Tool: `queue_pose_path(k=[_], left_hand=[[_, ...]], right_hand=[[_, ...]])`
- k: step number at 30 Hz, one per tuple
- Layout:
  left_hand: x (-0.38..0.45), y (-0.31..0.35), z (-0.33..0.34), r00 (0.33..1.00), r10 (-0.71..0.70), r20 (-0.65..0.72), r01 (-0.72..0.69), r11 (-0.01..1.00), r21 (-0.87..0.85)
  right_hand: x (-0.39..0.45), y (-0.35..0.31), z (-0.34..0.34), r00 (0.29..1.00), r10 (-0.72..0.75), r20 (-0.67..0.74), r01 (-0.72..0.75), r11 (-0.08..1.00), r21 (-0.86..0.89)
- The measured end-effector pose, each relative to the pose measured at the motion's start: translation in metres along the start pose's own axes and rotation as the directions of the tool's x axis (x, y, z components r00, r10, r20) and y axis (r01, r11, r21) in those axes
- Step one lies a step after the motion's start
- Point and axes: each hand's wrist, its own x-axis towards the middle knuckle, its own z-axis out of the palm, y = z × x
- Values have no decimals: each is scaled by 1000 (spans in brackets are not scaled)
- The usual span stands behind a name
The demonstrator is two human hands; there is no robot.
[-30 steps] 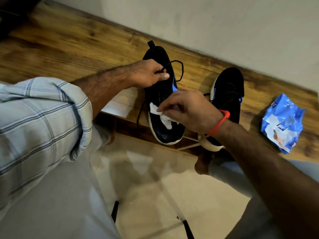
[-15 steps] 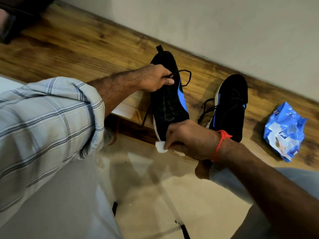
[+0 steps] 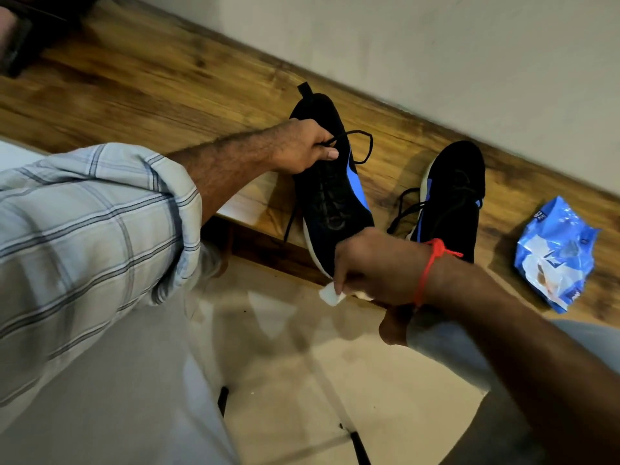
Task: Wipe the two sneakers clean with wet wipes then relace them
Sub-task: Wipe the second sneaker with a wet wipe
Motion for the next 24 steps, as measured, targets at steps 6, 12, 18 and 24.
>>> queue_pose_path(k=[6, 12, 18, 24], left_hand=[[-1, 10, -7, 985, 128, -114, -71, 912, 403], [-4, 2, -17, 968, 238, 77, -239, 790, 565], [4, -3, -10, 967, 217, 131, -253, 806, 535], [4, -6, -9, 971, 211, 108, -236, 822, 518]], right_hand=[[-18, 58, -13, 813, 353, -464, -241, 928, 284], [-2, 50, -1, 722, 261, -641, -64, 947, 314], [24, 12, 16, 831, -24, -556, 90, 992, 92], [-2, 3, 13, 987, -58, -152, 59, 998, 0]])
